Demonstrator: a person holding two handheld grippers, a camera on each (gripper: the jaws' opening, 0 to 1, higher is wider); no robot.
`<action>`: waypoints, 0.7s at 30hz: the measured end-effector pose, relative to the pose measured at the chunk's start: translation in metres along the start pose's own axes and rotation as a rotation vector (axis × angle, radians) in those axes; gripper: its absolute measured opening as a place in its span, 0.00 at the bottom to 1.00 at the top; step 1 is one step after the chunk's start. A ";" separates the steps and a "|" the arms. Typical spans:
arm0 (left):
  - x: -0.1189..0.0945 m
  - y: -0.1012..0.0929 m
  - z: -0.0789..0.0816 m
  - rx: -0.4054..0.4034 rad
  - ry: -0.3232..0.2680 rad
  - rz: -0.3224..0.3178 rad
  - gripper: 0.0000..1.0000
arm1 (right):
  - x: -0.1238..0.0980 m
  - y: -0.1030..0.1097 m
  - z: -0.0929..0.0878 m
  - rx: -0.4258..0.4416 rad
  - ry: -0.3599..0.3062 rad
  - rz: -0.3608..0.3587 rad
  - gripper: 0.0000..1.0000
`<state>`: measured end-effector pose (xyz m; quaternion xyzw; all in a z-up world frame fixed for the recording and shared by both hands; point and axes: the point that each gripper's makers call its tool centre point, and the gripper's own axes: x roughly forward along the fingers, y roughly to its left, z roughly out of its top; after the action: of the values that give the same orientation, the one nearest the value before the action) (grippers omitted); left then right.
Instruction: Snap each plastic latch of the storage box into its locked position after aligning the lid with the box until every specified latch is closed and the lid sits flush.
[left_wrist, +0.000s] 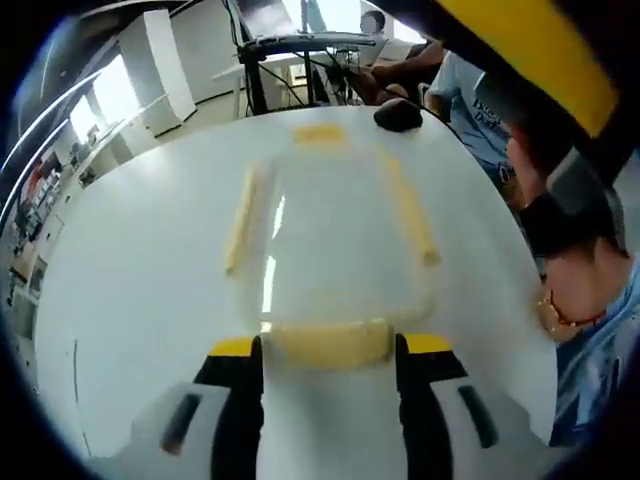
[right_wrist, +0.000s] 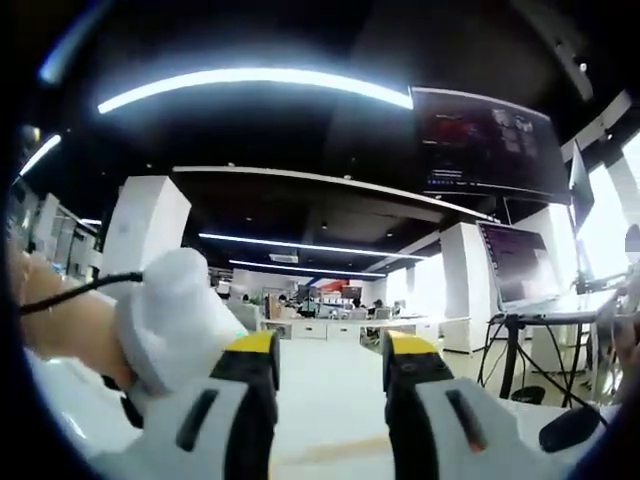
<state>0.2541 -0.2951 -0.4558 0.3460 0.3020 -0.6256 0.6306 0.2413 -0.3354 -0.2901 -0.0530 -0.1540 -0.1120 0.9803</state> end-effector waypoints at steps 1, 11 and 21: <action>0.000 0.000 0.000 -0.003 0.004 -0.003 0.50 | 0.000 0.000 0.000 -0.001 -0.001 0.001 0.41; -0.001 0.002 0.004 -0.006 -0.007 0.006 0.40 | -0.001 -0.001 0.001 0.003 -0.002 -0.002 0.40; -0.003 0.002 0.000 -0.018 -0.006 -0.001 0.40 | 0.000 0.001 0.000 -0.002 0.001 0.006 0.40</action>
<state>0.2559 -0.2933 -0.4537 0.3386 0.3059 -0.6240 0.6344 0.2418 -0.3345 -0.2901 -0.0543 -0.1532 -0.1092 0.9806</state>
